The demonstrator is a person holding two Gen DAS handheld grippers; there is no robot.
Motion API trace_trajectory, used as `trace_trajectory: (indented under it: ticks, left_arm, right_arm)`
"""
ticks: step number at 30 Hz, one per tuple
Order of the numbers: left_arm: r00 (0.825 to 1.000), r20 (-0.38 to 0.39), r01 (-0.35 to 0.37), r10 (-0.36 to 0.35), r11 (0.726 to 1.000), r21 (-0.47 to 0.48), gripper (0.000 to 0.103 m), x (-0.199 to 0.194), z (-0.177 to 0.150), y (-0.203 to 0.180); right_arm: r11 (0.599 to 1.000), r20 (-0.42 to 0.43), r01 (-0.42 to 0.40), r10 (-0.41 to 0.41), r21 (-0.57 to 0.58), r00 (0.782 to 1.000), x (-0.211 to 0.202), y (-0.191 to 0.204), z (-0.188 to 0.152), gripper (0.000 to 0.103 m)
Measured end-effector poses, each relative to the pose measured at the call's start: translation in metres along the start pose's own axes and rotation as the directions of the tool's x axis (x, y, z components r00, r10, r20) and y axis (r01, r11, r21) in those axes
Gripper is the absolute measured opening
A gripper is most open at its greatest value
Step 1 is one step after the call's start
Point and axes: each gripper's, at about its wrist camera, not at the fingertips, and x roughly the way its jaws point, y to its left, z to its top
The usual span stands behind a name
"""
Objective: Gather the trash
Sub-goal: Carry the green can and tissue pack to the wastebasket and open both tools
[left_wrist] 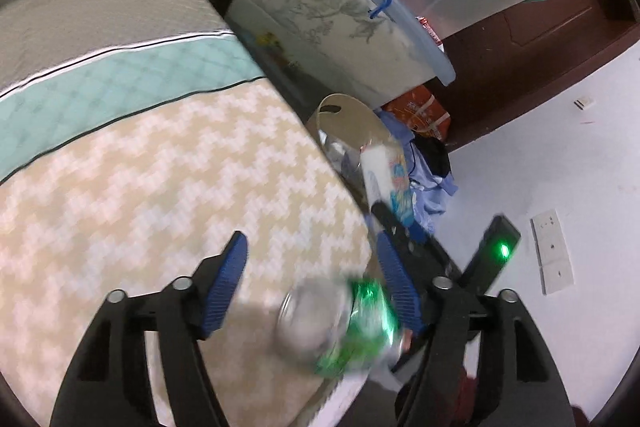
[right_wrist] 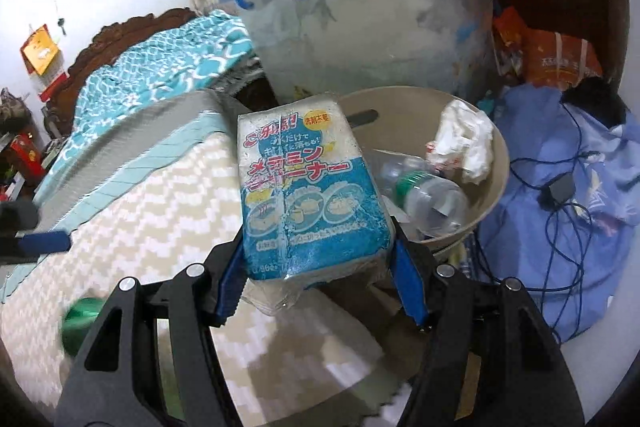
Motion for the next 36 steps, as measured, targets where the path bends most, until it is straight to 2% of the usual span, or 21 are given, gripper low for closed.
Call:
trace_trajectory:
  ticks: [4,8,10,12,17,19,20,21,22,23,27,31,36]
  left_arm:
    - [0.998,-0.051,0.033,-0.033,0.999,-0.003,0.066,-0.019,-0.033,0.009]
    - [0.983,-0.146,0.106,-0.107,0.994,-0.013,0.066,-0.001,-0.067,0.006]
    - [0.977,-0.174,0.121,-0.124,0.992,-0.028,0.066,0.011,-0.073,0.006]
    - [0.964,-0.198,0.168,-0.178,0.984,-0.065,0.066,0.026,-0.076,0.005]
    - [0.953,-0.216,0.192,-0.212,0.975,-0.111,0.065,0.055,-0.078,-0.002]
    - [0.956,-0.202,0.196,-0.215,0.974,-0.113,0.064,0.06,-0.075,-0.005]
    - [0.957,-0.196,0.195,-0.215,0.974,-0.117,0.057,0.062,-0.073,-0.006]
    - [0.958,-0.192,0.194,-0.214,0.974,-0.119,0.049,0.064,-0.071,-0.006]
    - [0.958,-0.195,0.19,-0.211,0.974,-0.119,0.028,0.068,-0.07,-0.006]
    - [0.955,-0.193,0.201,-0.225,0.97,-0.135,0.022,0.072,-0.067,-0.004]
    - [0.951,-0.177,0.224,-0.255,0.958,-0.177,0.014,0.078,-0.046,0.001]
    - [0.952,-0.169,0.232,-0.254,0.963,-0.139,0.011,0.083,-0.023,-0.014]
    - [0.957,-0.155,0.238,-0.246,0.969,-0.07,0.011,0.107,0.028,-0.047]
  right_arm:
    - [1.0,0.018,0.011,-0.011,-0.003,1.0,-0.007,0.012,-0.007,0.064]
    - [0.998,0.006,0.056,-0.055,-0.039,0.998,-0.005,0.021,-0.015,0.064]
    - [0.993,0.007,0.094,-0.093,-0.076,0.996,-0.004,0.027,-0.018,0.064]
    - [0.986,0.009,0.125,-0.125,-0.108,0.992,-0.004,0.032,-0.021,0.064]
    - [0.976,0.013,0.161,-0.161,-0.145,0.987,-0.002,0.037,-0.026,0.064]
    - [0.977,0.014,0.158,-0.158,-0.141,0.987,-0.002,0.035,-0.026,0.064]
    - [0.978,0.016,0.155,-0.154,-0.139,0.988,-0.003,0.035,-0.027,0.064]
    - [0.979,0.016,0.151,-0.15,-0.138,0.989,-0.002,0.034,-0.027,0.064]
    - [0.982,0.015,0.14,-0.139,-0.13,0.99,-0.002,0.033,-0.026,0.064]
    - [0.985,0.015,0.126,-0.125,-0.115,0.992,-0.003,0.03,-0.026,0.064]
    - [0.989,0.034,0.113,-0.111,-0.092,0.993,-0.005,0.021,-0.02,0.064]
    - [0.992,0.074,0.114,-0.11,-0.051,0.991,-0.011,0.002,-0.003,0.064]
    - [0.986,0.094,0.165,-0.162,-0.025,0.982,-0.003,-0.041,0.037,0.064]
